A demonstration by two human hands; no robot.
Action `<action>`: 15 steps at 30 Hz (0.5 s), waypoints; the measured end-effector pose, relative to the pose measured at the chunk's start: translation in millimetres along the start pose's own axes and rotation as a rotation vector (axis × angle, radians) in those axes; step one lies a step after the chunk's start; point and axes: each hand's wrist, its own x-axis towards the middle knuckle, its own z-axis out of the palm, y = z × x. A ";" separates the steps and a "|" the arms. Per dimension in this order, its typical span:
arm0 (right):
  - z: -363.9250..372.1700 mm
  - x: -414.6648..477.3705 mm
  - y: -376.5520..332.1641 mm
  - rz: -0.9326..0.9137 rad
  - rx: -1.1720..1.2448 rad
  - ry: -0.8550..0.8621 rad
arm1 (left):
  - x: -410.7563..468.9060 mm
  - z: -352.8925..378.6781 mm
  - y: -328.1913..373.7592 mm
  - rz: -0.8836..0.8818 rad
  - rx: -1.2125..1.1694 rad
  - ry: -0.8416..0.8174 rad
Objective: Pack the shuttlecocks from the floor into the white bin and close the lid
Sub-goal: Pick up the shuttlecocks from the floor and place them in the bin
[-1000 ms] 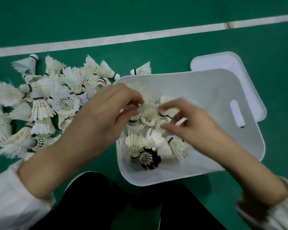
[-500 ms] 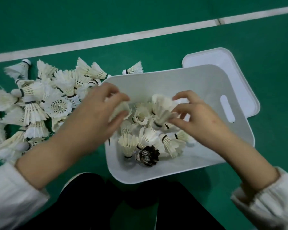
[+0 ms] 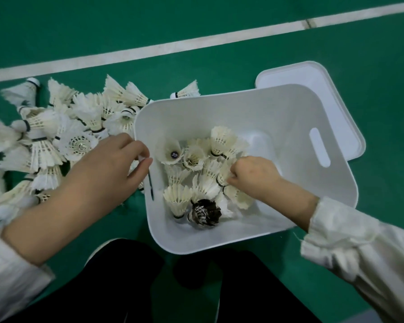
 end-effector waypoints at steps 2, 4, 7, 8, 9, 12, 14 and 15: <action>6.4 1.3 -5.0 -0.012 -0.003 -0.049 | -0.6 0.7 -1.1 0.000 -0.007 0.006; 14.9 0.8 -6.1 -0.019 0.003 -0.055 | -1.2 1.2 -0.7 0.001 -0.012 0.015; 15.3 -0.5 -1.1 0.007 0.049 -0.075 | -1.7 2.3 -1.8 0.007 -0.032 0.023; 11.3 -2.3 0.7 0.019 0.062 -0.092 | -2.1 2.4 -2.7 0.006 -0.043 0.021; 6.1 -4.9 1.8 0.028 0.064 -0.103 | -2.9 2.8 -3.8 0.006 -0.054 0.020; -13.9 -14.8 0.5 0.028 0.017 -0.057 | -6.4 2.5 -6.6 0.008 -0.075 0.015; -31.4 -22.5 -7.9 -0.002 0.049 0.031 | -8.6 -0.5 -8.2 0.025 -0.087 0.013; -40.8 -27.3 -14.8 -0.035 0.087 0.079 | -9.3 -2.3 -9.2 0.038 -0.091 0.011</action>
